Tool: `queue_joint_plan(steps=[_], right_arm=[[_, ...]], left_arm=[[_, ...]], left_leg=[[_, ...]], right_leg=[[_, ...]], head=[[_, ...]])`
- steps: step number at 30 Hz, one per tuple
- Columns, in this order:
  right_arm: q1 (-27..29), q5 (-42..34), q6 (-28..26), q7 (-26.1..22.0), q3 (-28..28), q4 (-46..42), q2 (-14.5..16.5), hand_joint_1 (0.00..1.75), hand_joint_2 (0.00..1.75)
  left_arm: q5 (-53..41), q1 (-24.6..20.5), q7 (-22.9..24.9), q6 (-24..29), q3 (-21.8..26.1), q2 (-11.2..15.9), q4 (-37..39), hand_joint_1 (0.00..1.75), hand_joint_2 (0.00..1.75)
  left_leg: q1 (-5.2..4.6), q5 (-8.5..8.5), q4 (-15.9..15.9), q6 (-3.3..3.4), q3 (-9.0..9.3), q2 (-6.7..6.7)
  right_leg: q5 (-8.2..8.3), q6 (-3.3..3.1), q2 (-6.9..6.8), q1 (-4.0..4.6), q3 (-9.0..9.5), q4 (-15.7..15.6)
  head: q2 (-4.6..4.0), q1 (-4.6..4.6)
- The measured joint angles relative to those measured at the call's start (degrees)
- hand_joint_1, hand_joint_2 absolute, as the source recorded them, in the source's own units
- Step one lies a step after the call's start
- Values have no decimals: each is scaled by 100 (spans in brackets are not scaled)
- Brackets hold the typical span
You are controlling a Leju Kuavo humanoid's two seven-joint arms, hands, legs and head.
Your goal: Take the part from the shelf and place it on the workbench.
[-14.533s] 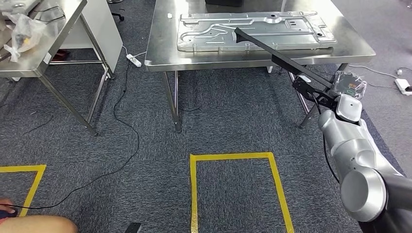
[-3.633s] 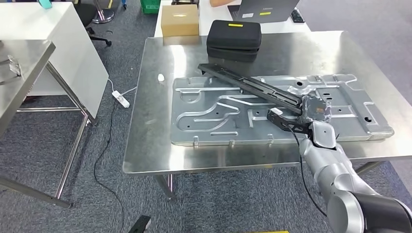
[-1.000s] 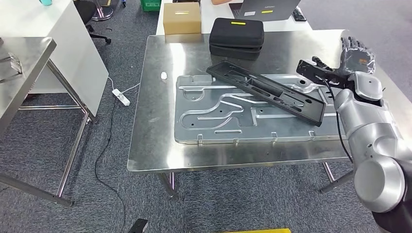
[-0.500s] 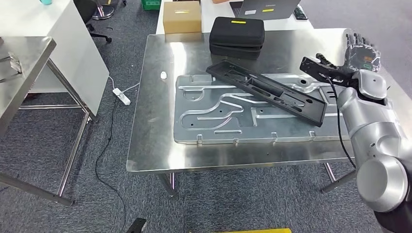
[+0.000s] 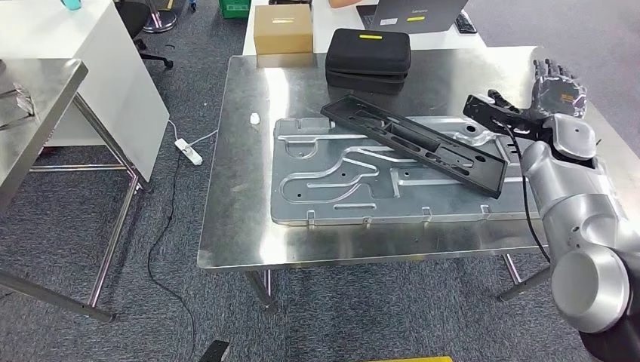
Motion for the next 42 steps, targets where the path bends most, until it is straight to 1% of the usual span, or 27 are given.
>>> queue_joint_plan(steps=[1,3,5,7,8,9,10,12,13,15,17,19,21,22,23,24,26,28,31,33,34,36,37,38,39,40,42], right_arm=[[15,0,-11,1,1,0,4,0,0],[40,0,-52,8,2,4,10,0,0],[80,0,-89,14,2,20,10,0,0],[161,0,-100,14,1,41,12,0,0],[201,0,-102,14,1,47,12,0,0],[226,0,-104,14,0,51,12,0,0],[236,0,-110,14,0,50,11,0,0],[230,0,-126,11,2,46,13,0,0],[230,0,-135,10,2,45,14,0,0],[237,0,-145,7,2,46,18,0,0],[243,0,-161,5,2,45,23,0,0],[248,0,-180,2,2,45,36,0,0],[276,0,-190,-1,1,48,49,0,0],[301,0,-192,-2,1,51,54,0,0],[327,0,-195,-3,1,55,59,0,0],[351,0,-199,-3,1,59,63,0,0],[377,0,-217,-4,1,63,71,0,0],[381,0,-248,-4,1,64,72,0,0],[397,0,-272,-4,1,67,79,0,0],[410,0,-275,-3,1,69,86,0,0],[413,0,-278,-3,0,71,86,0,0],[430,0,-280,-1,0,79,86,0,0],[450,0,-281,-1,0,85,86,0,0],[472,0,-281,0,0,94,86,0,0],[487,0,-281,1,0,105,86,0,0],[491,0,-281,1,0,113,86,0,0],[472,0,-281,2,0,121,86,0,0]], left_arm=[[-4,0,0,-1,-1,-1,0,0,0],[-9,-19,-6,-3,-1,-3,0,0,87],[-5,-30,-9,1,0,-4,0,0,175],[3,-25,2,16,1,-4,0,0,175],[3,-23,10,26,2,-4,0,0,175],[2,-21,16,33,2,-4,0,0,175],[-2,-21,19,38,2,-4,0,0,175],[-5,-23,20,40,2,-6,0,0,175],[-4,-24,21,42,2,-7,0,0,175],[-3,-22,26,49,2,-6,0,0,175],[-2,-21,27,60,2,-3,0,0,175],[-2,-22,28,89,2,1,0,0,175],[-3,-12,32,124,3,1,0,0,175],[-3,-3,34,135,3,2,0,0,175],[-3,4,36,144,4,5,0,0,175],[-3,7,36,151,4,10,0,0,175],[-4,2,37,169,4,25,0,0,175],[-5,-7,40,183,3,37,0,0,175],[-6,1,45,197,4,41,0,0,175],[-7,-3,47,207,4,41,0,0,175],[-8,-8,47,210,4,41,0,0,175],[-9,-8,47,215,4,41,0,0,175],[-9,-4,47,218,4,42,0,0,175],[-9,-1,47,221,4,42,0,0,175],[-10,0,47,225,4,42,0,0,175],[-10,-1,47,229,4,42,0,0,175],[-12,-5,47,240,4,42,0,0,175]], left_leg=[[6,17,-26,31,12,3],[29,55,-83,99,39,7],[30,65,-96,134,42,4],[24,59,-87,143,41,-1],[23,53,-77,142,41,-4],[22,44,-62,137,42,-7],[21,29,-45,126,42,-10],[8,3,-12,89,27,-11],[3,-1,-4,66,16,-11],[-1,6,-10,13,5,-13],[1,-65,58,-48,-23,-12],[12,-339,504,-103,-218,-10],[32,-687,1265,-143,-567,-8],[43,-772,1542,-159,-698,-8],[52,-748,1624,-172,-736,-7],[60,-622,1479,-176,-663,-6],[66,-247,705,-147,-282,-7],[49,-60,105,-98,17,-9],[26,-32,-13,-26,64,-7],[39,25,-79,51,77,5],[52,53,-110,85,80,12],[55,78,-115,115,63,15],[53,81,-106,119,51,15],[52,82,-89,120,38,15],[53,82,-66,119,21,14],[56,78,-36,114,3,14],[51,69,25,78,-39,11]], right_leg=[[-15,30,-1,-8,-1,10],[-193,83,-3,-21,-112,265],[-545,118,-5,-30,-440,965],[-724,137,-5,-33,-746,1566],[-653,135,-5,-34,-767,1578],[-479,122,-5,-34,-667,1346],[-262,99,-6,-31,-480,936],[-7,43,-5,1,-135,228],[24,19,-3,23,-56,57],[21,-20,3,48,-48,10],[43,-80,-5,15,-21,-34],[62,-149,-18,-14,8,-77],[58,-182,-22,-7,9,-78],[55,-186,-22,-5,8,-73],[53,-188,-20,-5,8,-65],[48,-184,-16,-5,8,-54],[30,-163,-9,-8,7,-22],[18,-118,-7,7,-11,7],[40,-25,-6,13,-27,-5],[-59,37,-8,-6,-73,86],[-203,60,-7,-13,-158,283],[-596,97,-7,-26,-449,975],[-728,115,-7,-34,-586,1310],[-762,130,-8,-44,-651,1494],[-689,139,-9,-54,-617,1464],[-525,142,-11,-67,-477,1220],[-245,134,-12,-75,-108,499]], head=[[0,0],[0,2],[0,3],[0,2],[0,2],[0,2],[0,3],[0,2],[0,1],[0,0],[0,0],[0,-4],[0,-8],[0,-8],[0,-8],[0,-9],[0,-9],[0,-6],[0,-3],[0,0],[0,4],[0,8],[0,8],[0,9],[0,9],[0,9],[0,8]])
